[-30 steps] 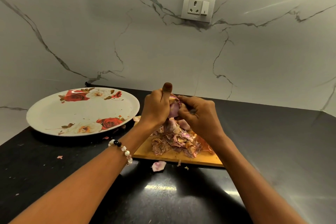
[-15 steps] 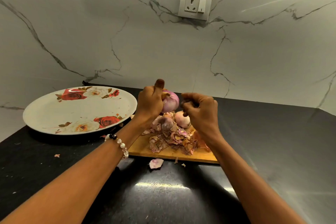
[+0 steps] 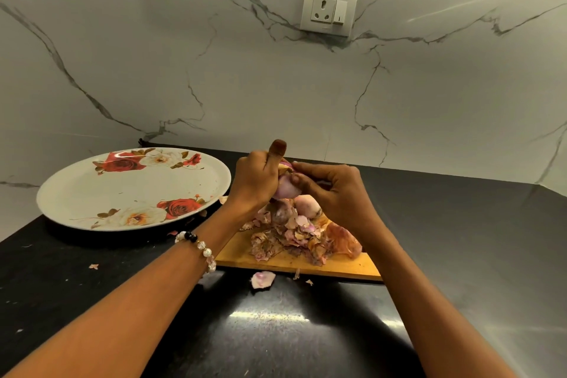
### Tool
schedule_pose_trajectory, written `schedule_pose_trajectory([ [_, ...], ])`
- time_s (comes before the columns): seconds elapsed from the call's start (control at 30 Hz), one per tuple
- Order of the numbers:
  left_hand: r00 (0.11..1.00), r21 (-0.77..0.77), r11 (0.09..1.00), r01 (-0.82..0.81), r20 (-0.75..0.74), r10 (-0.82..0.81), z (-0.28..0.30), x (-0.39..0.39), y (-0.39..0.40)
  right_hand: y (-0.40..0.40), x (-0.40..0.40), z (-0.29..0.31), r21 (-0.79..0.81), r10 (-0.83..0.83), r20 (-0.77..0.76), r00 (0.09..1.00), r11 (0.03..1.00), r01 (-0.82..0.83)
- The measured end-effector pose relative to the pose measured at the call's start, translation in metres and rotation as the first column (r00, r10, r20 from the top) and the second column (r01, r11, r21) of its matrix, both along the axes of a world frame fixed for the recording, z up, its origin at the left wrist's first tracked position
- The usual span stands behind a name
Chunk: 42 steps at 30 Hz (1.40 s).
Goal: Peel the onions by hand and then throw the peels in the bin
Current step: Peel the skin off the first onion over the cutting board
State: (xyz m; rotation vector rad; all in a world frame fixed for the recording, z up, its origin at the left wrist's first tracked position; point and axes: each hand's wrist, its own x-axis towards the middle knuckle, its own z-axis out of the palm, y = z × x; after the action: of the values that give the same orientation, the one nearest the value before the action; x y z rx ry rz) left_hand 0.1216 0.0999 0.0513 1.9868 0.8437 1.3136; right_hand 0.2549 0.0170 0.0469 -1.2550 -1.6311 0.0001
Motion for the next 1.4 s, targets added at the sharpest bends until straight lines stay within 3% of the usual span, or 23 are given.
schedule_pose_trajectory([
  [0.1,1.000,0.028,1.000,0.008,-0.006,-0.007,-0.001,0.001,0.001,-0.002,0.003,0.001,0.042,0.000,0.121,0.993,0.999,-0.005],
  [0.3,1.000,0.036,0.999,0.018,-0.001,-0.018,-0.002,0.004,0.002,0.004,-0.003,-0.001,0.155,-0.179,0.304,0.936,0.978,0.136],
  [0.43,0.999,0.076,0.997,0.004,0.034,-0.006,-0.002,0.004,0.003,0.006,-0.009,-0.002,0.164,-0.220,0.169,0.961,0.967,0.193],
  [0.83,0.999,0.000,0.999,0.042,0.034,-0.042,-0.002,0.003,0.003,0.008,-0.015,-0.009,0.063,-0.242,-0.156,0.958,0.965,0.254],
  [0.93,0.994,-0.014,0.997,0.079,0.081,-0.077,-0.003,0.002,0.003,0.008,-0.017,-0.008,0.043,-0.256,-0.304,0.918,0.959,0.282],
  [1.03,0.989,0.015,0.998,0.067,0.131,-0.068,-0.001,0.004,0.002,0.003,-0.011,0.001,0.046,-0.150,-0.533,0.833,0.978,0.205],
  [1.13,0.990,0.019,0.998,0.059,0.126,-0.061,-0.003,0.005,0.001,0.000,-0.002,0.004,-0.023,-0.051,-0.533,0.845,0.999,0.046],
  [1.3,0.996,0.040,0.999,0.017,0.084,-0.020,-0.009,0.002,0.004,0.004,0.000,0.000,-0.133,-0.064,-0.337,0.939,0.991,0.020],
  [1.4,0.992,0.031,0.999,0.012,0.124,-0.016,-0.008,0.002,0.006,0.000,-0.002,0.003,-0.140,0.062,-0.444,0.894,0.981,-0.138],
])
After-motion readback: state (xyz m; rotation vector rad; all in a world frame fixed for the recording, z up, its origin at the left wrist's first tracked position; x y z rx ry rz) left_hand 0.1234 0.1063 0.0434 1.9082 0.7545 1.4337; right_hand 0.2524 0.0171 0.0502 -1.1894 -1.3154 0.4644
